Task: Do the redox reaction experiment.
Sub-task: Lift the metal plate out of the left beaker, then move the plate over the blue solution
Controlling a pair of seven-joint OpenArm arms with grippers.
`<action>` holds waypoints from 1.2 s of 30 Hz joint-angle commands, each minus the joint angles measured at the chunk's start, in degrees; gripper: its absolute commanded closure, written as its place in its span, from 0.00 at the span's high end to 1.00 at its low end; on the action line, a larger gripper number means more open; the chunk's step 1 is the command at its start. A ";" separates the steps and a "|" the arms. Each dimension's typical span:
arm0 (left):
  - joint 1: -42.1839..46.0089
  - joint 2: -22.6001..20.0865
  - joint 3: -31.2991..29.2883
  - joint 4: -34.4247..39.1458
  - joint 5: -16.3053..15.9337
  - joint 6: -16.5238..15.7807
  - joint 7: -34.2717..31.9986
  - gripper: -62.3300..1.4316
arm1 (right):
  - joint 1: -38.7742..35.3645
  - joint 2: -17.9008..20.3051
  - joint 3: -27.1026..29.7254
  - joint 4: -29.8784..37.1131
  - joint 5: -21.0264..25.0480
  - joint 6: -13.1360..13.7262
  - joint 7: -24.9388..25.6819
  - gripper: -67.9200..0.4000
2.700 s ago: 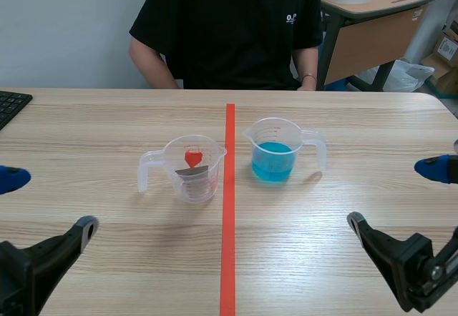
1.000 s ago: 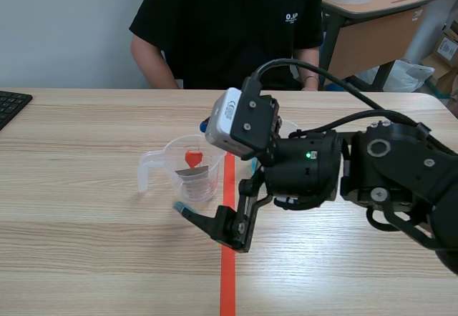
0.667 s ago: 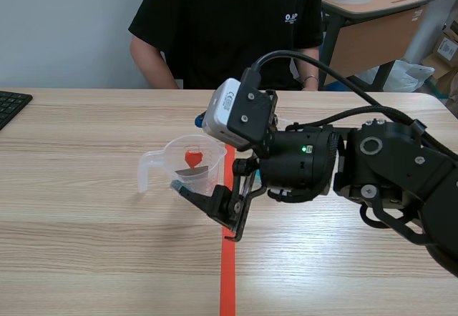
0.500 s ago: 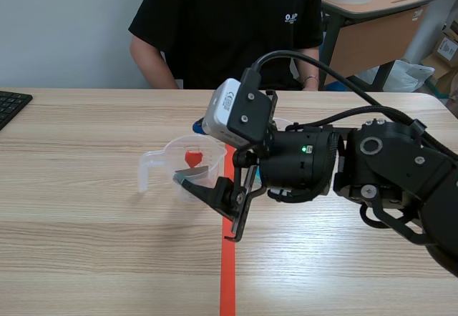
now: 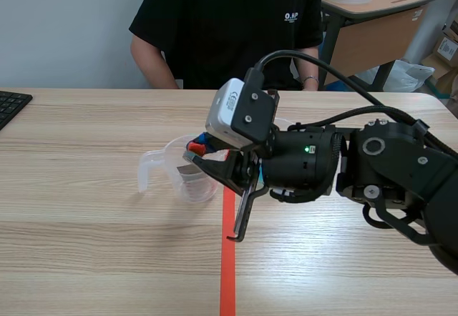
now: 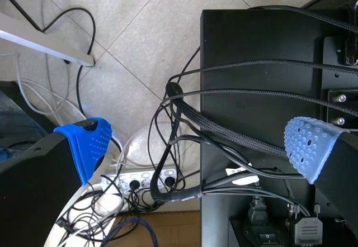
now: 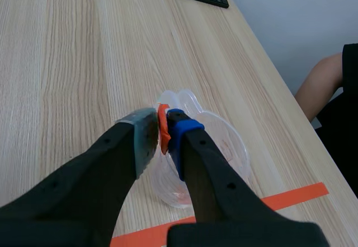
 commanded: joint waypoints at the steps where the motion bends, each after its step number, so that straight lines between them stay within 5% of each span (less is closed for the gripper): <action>1: 0.63 -0.35 -0.52 0.96 -0.20 0.07 -0.66 1.00 | 0.83 0.31 1.20 1.40 0.66 -0.22 0.81 0.03; 8: 0.66 -0.33 -0.52 0.96 -0.20 0.07 -0.66 1.00 | 0.85 0.31 3.52 1.70 0.94 0.11 0.39 0.03; 16: 0.66 -0.33 -0.52 0.96 -0.20 0.04 -0.66 1.00 | 1.09 0.28 6.80 3.23 3.28 5.01 -0.26 0.03; 26: 0.96 -0.31 -0.52 0.96 -0.20 0.02 -0.81 1.00 | 1.16 0.28 9.40 7.80 12.87 6.34 -9.05 0.03; 36: 0.94 -0.33 -0.52 0.96 -0.20 0.07 -0.83 1.00 | 7.13 -0.07 9.40 9.11 27.30 6.49 -20.76 0.03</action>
